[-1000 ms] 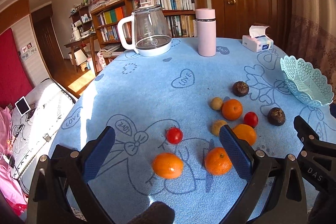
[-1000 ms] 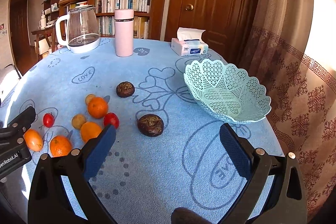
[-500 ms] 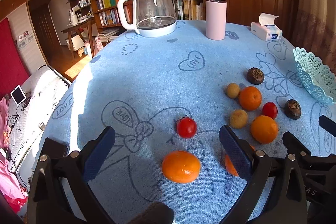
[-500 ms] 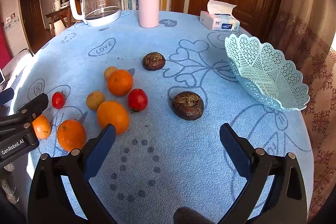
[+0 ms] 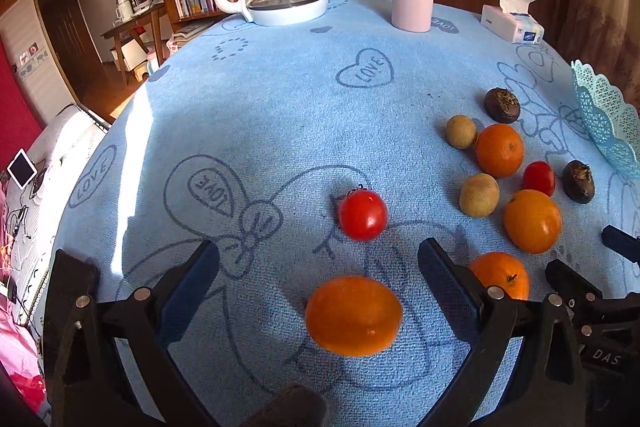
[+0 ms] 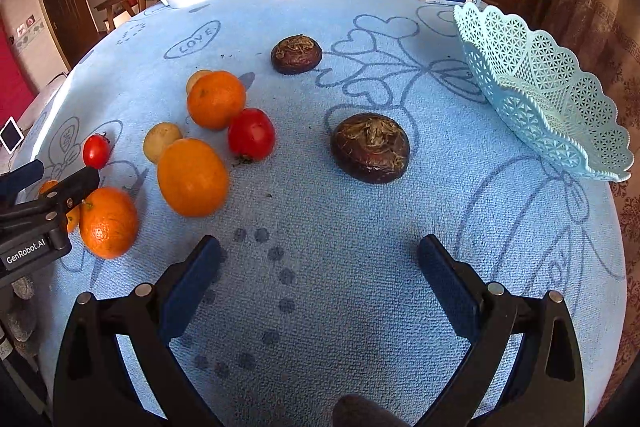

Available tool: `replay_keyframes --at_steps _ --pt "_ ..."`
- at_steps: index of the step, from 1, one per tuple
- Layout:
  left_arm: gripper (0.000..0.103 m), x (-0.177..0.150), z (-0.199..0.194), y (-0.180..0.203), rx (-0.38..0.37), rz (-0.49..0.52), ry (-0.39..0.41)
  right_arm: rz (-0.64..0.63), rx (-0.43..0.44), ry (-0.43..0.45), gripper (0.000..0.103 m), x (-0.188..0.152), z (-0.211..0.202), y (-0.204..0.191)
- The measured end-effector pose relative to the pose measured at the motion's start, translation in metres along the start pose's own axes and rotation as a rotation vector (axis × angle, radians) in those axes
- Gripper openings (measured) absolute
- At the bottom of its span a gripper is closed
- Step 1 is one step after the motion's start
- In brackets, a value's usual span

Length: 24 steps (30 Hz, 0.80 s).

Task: Organize fruits
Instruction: 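Move the right tool onto a large orange while the left tool approaches another orange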

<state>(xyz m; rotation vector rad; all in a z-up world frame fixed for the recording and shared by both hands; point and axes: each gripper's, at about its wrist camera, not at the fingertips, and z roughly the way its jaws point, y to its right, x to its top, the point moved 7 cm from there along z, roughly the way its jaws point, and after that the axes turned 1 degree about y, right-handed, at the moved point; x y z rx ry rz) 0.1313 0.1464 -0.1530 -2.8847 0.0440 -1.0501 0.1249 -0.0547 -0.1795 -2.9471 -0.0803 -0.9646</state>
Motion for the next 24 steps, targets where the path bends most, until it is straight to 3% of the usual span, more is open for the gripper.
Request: replay_keyframes --at_steps 5,17,24 --pt "0.098 0.002 0.010 -0.006 -0.011 -0.008 -0.027 -0.027 0.046 0.001 0.101 -0.002 0.000 0.001" --pt "0.098 0.009 0.027 -0.009 -0.080 -0.017 -0.065 -0.081 0.060 -0.012 0.101 -0.002 0.000 -0.002" --pt "0.098 0.004 0.024 -0.005 -0.105 0.047 -0.059 -0.095 0.065 -0.011 0.101 -0.002 0.001 -0.003"
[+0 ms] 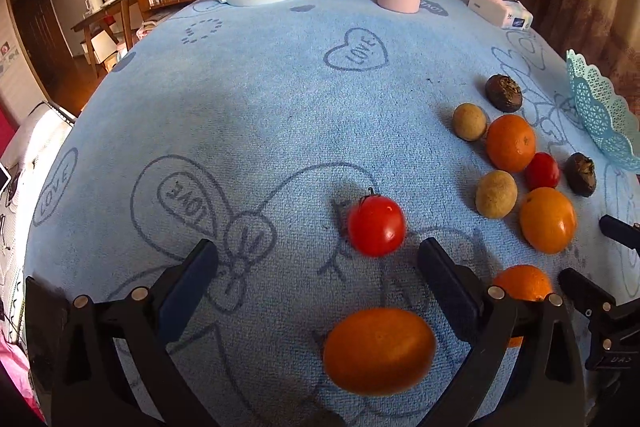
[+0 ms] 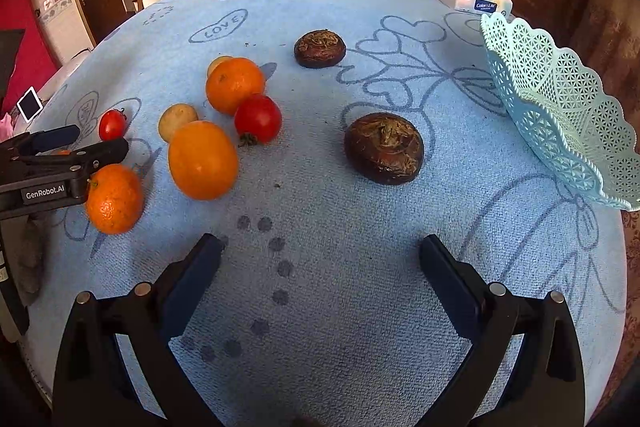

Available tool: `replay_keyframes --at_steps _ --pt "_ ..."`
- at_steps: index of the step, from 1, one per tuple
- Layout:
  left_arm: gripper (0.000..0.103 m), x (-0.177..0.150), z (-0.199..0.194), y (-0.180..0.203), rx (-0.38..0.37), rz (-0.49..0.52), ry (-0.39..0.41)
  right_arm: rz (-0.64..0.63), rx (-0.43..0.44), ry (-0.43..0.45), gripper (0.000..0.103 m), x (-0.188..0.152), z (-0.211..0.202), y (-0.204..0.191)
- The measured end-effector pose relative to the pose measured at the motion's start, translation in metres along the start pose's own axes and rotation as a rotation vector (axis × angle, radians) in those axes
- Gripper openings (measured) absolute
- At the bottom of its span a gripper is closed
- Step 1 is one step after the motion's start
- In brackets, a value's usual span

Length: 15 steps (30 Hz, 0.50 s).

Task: Organize fruits
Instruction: 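Move the right tool onto a large orange while the left tool approaches another orange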

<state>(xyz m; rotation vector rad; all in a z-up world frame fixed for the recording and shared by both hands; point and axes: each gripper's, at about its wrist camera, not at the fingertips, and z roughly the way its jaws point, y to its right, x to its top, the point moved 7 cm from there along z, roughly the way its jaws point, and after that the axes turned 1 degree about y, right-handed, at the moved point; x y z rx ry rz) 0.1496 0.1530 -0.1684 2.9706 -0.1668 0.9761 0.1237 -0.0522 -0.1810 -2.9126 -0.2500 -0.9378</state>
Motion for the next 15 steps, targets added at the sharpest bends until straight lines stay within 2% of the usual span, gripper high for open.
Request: replay_keyframes --at_steps 4,7,13,15 --pt "0.098 0.001 -0.001 0.000 -0.021 0.006 0.008 -0.007 0.016 0.003 0.101 0.002 0.001 0.000" --pt "0.098 0.003 -0.008 0.001 -0.067 -0.008 0.038 0.004 0.036 0.011 0.101 0.005 0.000 0.001" --pt "0.088 0.001 -0.015 0.007 -0.096 0.023 0.064 0.041 0.102 0.030 0.100 0.015 -0.002 -0.001" --pt "0.085 -0.001 -0.018 0.006 -0.101 0.026 0.068 0.057 0.139 0.039 0.095 0.019 -0.003 -0.003"
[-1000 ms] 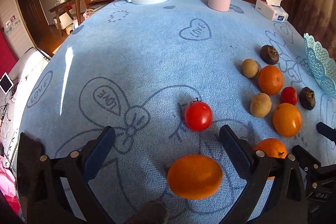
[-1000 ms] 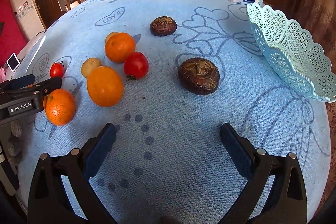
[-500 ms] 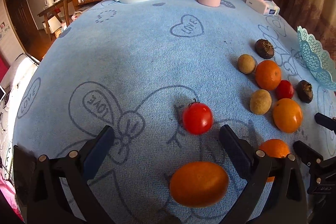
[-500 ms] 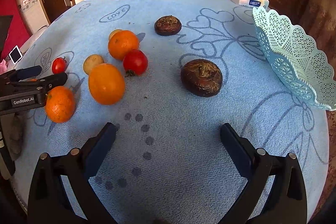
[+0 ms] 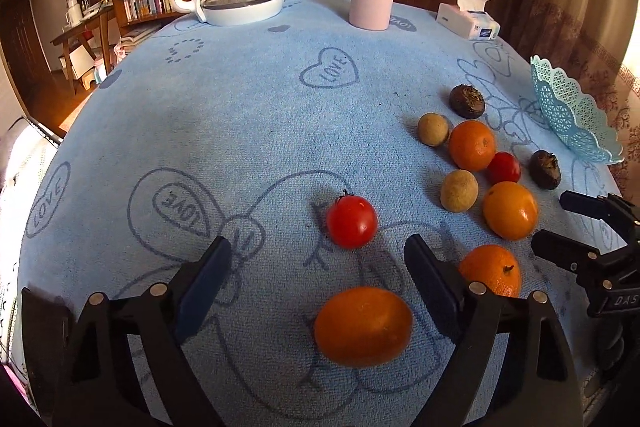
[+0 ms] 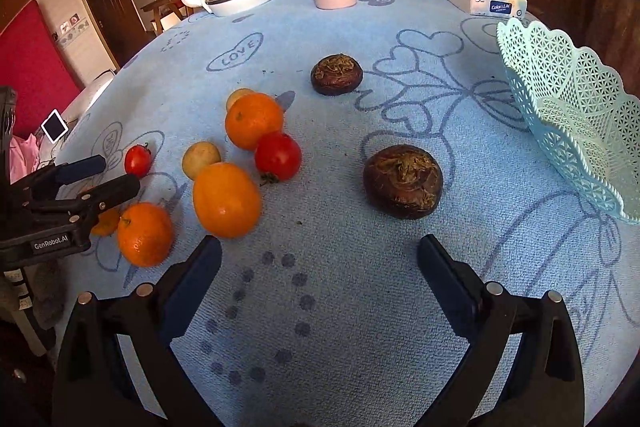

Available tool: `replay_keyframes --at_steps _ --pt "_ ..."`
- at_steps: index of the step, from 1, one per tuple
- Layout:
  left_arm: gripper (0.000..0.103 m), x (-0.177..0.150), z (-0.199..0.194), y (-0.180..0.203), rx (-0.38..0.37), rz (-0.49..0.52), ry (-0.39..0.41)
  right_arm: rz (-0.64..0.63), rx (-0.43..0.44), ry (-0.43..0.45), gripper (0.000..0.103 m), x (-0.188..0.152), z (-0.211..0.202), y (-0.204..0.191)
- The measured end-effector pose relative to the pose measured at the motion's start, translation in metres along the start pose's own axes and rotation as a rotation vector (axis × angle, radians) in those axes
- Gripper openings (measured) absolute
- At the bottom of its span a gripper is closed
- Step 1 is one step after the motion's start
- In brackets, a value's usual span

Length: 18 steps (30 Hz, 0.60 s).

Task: Organize fruits
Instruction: 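Move the right tool onto a large orange while the left tool approaches another orange, then close and lift the right tool with its orange while the left tool grips another orange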

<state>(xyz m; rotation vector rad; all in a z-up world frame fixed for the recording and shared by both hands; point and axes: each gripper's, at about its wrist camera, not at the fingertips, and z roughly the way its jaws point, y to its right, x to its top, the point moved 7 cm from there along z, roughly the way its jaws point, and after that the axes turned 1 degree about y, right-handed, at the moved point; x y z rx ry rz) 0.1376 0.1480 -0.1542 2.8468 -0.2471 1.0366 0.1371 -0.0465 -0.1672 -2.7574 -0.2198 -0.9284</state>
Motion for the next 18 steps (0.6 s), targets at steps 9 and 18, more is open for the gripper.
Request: replay_keyframes --at_steps 9,18 --pt "0.078 -0.010 -0.018 -0.002 -0.026 0.032 0.031 -0.042 0.146 0.008 0.062 0.015 0.004 -0.038" --pt "0.061 -0.017 -0.020 0.012 -0.084 0.047 0.012 -0.058 0.181 -0.015 0.048 0.023 0.025 -0.055"
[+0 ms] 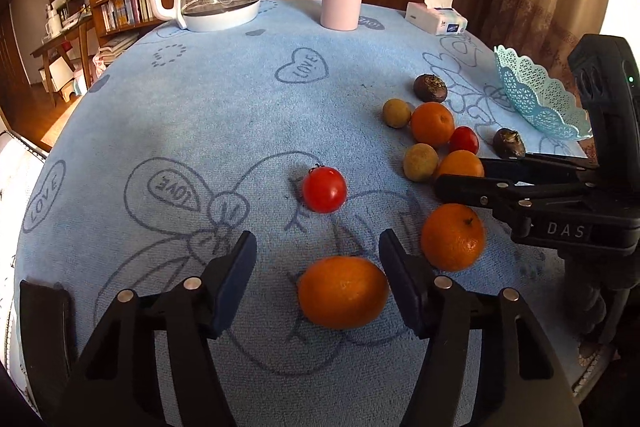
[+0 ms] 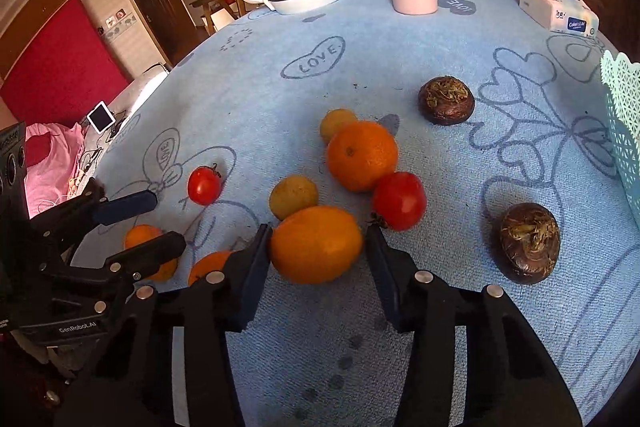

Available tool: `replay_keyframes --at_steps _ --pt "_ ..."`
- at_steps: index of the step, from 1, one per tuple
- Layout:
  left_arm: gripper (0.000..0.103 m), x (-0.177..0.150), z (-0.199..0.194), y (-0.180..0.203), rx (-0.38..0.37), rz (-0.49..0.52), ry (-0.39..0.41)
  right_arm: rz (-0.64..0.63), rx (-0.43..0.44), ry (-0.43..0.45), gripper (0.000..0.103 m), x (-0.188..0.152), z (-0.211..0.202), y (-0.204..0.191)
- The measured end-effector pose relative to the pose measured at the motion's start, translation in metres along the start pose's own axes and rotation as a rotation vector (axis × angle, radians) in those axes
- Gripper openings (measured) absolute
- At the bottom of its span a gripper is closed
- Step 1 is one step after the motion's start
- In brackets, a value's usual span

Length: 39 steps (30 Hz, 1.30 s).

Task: Organize fruits
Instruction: 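Close and lift the right tool with its orange while the left tool grips another orange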

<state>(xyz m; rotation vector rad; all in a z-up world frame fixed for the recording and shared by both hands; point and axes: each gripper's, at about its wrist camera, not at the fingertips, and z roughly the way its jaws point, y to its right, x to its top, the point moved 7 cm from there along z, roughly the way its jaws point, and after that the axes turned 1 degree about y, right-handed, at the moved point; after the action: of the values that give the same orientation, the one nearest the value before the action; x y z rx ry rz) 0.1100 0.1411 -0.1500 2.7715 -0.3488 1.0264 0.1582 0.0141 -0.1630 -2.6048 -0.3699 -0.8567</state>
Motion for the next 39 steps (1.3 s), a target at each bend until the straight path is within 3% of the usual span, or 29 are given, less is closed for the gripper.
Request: replay_keyframes --at_steps 6,9,17,24,39 --pt "0.052 -0.009 0.001 0.006 -0.002 0.009 -0.029 0.006 0.006 0.015 0.046 -0.002 -0.003 0.001" --pt "0.042 -0.010 0.000 0.008 -0.007 0.006 -0.031 0.020 0.011 0.032 0.046 -0.001 -0.008 0.004" --pt "0.042 -0.006 -0.002 0.008 0.016 -0.001 -0.028 0.039 0.006 0.131 0.046 0.012 -0.038 0.011" --pt "0.042 0.015 -0.007 0.012 0.075 0.011 0.025 0.080 -0.030 0.224 0.046 0.023 -0.069 0.030" --pt "0.042 0.058 0.006 0.061 0.130 0.108 0.080 0.226 -0.240 0.405 0.046 0.018 -0.147 0.131"
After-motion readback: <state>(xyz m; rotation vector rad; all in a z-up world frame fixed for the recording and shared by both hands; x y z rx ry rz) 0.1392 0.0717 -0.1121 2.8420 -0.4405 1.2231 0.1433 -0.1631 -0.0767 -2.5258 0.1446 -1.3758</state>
